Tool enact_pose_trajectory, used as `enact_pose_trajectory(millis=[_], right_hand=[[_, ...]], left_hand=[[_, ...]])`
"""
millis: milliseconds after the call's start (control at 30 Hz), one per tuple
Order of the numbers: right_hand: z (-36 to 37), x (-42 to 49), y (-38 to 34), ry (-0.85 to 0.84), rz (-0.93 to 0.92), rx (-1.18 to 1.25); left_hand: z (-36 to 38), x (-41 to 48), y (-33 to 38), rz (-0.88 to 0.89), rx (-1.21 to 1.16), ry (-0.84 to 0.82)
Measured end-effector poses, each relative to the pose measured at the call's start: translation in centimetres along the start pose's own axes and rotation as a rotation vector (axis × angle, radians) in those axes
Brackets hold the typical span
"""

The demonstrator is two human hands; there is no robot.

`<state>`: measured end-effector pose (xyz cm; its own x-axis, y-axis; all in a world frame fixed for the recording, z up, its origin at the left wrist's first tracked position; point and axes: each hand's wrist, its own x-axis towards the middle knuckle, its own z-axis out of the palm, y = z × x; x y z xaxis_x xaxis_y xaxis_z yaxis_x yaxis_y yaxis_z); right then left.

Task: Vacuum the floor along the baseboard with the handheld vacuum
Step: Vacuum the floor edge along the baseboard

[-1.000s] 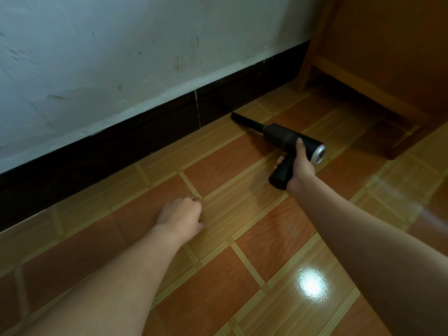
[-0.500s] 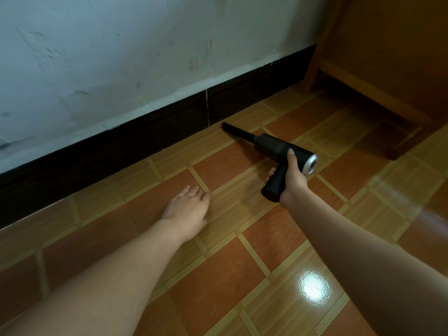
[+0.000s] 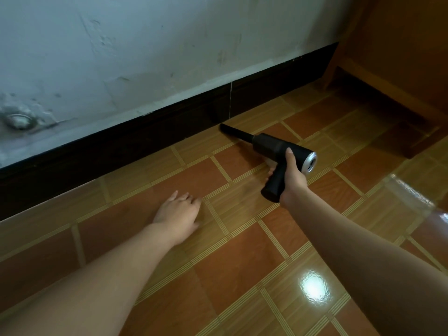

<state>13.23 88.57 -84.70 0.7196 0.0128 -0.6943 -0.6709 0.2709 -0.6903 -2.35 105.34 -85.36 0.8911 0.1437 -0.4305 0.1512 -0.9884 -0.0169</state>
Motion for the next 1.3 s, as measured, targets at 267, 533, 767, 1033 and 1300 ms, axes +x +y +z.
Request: enact_pose_trajectory(millis=[267, 533, 767, 1033, 1300], right_hand=[[1.3, -1.5, 1.6, -0.017, -0.001, -0.026], [2.0, -2.6, 2.4, -0.016, -0.036, -0.064], [2.5, -3.3, 3.1, -0.020, -0.050, -0.144], [3.0, -4.4, 3.2, -0.098, -0.019, -0.149], [3.2, -4.4, 2.6, -0.160, 0.002, -0.202]], left_hand=[[1.1, -1.9, -1.4, -0.006, -0.008, 0.010], [2.0, -3.5, -2.6, -0.051, -0.034, -0.004], [1.8, -4.1, -2.5, -0.062, -0.056, -0.005], [1.9, -4.7, -2.5, -0.079, -0.059, -0.022], [2.0, -4.2, -2.1, -0.118, -0.055, -0.078]])
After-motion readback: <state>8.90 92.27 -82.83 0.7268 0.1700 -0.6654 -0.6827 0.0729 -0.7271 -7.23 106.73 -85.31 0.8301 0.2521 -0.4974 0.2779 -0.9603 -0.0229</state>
